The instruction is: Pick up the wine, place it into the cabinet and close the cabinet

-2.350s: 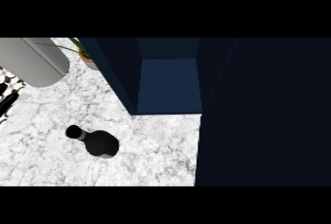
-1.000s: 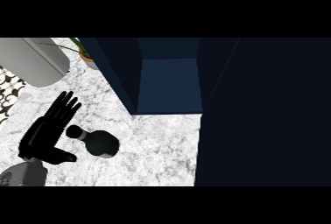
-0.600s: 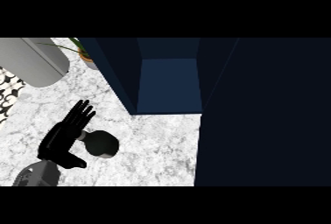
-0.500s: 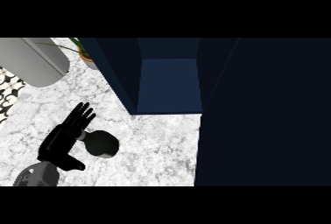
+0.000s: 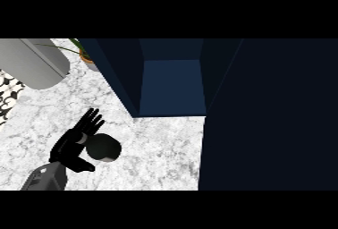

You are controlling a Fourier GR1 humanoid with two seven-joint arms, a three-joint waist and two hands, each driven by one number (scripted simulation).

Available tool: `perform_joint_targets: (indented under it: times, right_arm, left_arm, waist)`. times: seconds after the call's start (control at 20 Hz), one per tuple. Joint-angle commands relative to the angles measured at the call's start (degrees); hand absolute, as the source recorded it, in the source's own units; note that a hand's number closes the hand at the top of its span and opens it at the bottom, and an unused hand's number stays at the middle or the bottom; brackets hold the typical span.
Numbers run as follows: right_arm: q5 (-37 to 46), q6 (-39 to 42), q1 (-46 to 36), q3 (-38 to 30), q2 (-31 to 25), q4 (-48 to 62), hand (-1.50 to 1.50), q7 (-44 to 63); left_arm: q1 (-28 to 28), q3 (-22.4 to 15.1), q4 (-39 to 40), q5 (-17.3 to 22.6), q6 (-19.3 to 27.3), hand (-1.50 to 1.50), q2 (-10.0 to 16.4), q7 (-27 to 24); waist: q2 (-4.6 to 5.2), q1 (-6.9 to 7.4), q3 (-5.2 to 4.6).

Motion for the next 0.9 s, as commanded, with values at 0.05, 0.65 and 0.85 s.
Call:
perform_joint_targets:
  times: [0.05, 0.65, 0.85]
  right_arm:
    - [-2.4, -0.6, 3.8, 1.9, 0.3, -8.7, -1.50, 2.6]
    - [-2.1, 0.1, 2.9, 1.1, 0.0, -5.7, -1.50, 1.1]
    - [-3.0, 0.3, 2.8, 0.1, -0.6, -5.8, -1.50, 2.5]
  left_arm:
    - [0.1, -0.5, 5.3, -1.0, -4.9, -1.50, -0.7, -7.5]
    - [-5.9, -0.6, 11.5, -0.3, -7.8, 1.50, -3.2, -8.8]
    - [-4.7, -0.9, 12.4, 0.9, -14.6, 1.50, -2.0, -7.1]
  waist:
    - [-0.07, -0.03, -0.03]
    - [-0.03, -0.25, -0.02]
    - [0.05, 0.00, -0.04]
